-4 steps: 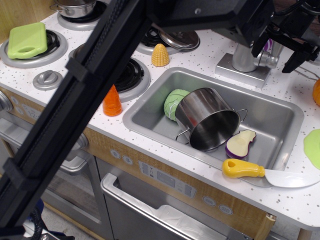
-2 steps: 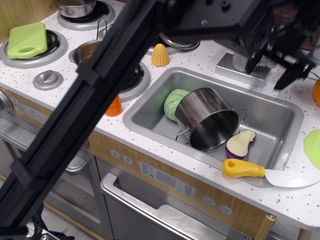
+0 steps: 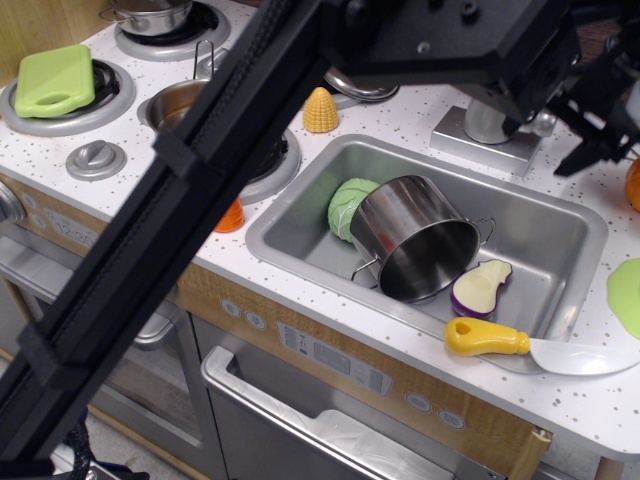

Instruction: Turn lever vertical to front

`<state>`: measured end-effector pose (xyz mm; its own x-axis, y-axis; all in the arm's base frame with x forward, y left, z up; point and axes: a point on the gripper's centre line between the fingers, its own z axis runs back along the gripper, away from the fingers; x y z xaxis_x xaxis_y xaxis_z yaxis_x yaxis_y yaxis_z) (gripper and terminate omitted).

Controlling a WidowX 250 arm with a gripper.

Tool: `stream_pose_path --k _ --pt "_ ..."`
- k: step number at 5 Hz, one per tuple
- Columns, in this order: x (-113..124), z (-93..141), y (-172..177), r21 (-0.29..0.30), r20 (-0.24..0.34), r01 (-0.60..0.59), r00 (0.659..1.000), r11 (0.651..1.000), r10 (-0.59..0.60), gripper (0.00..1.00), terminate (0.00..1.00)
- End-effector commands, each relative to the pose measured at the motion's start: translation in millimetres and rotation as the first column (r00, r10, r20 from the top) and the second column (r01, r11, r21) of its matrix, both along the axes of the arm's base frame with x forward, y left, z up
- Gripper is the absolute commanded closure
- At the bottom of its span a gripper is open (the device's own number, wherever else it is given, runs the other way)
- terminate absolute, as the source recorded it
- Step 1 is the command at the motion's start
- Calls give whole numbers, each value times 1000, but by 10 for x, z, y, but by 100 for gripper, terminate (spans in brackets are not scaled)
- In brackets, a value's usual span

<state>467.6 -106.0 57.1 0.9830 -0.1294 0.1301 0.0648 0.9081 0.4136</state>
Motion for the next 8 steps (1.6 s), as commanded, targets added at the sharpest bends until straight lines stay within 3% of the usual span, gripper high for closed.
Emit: stream_pose_path --k 1,3,5,6,8 --pt "193 908 16 -15 200 50 979 999 -46 0 0" --pt "356 930 86 -18 272 87 959 996 -79 0 0" --pt "443 843 116 -46 293 94 953 995 -77 0 0" --pt "456 826 105 -60 296 88 953 994 -67 100 0" --pt "289 787 14 -103 274 39 962 994 -9 100 0"
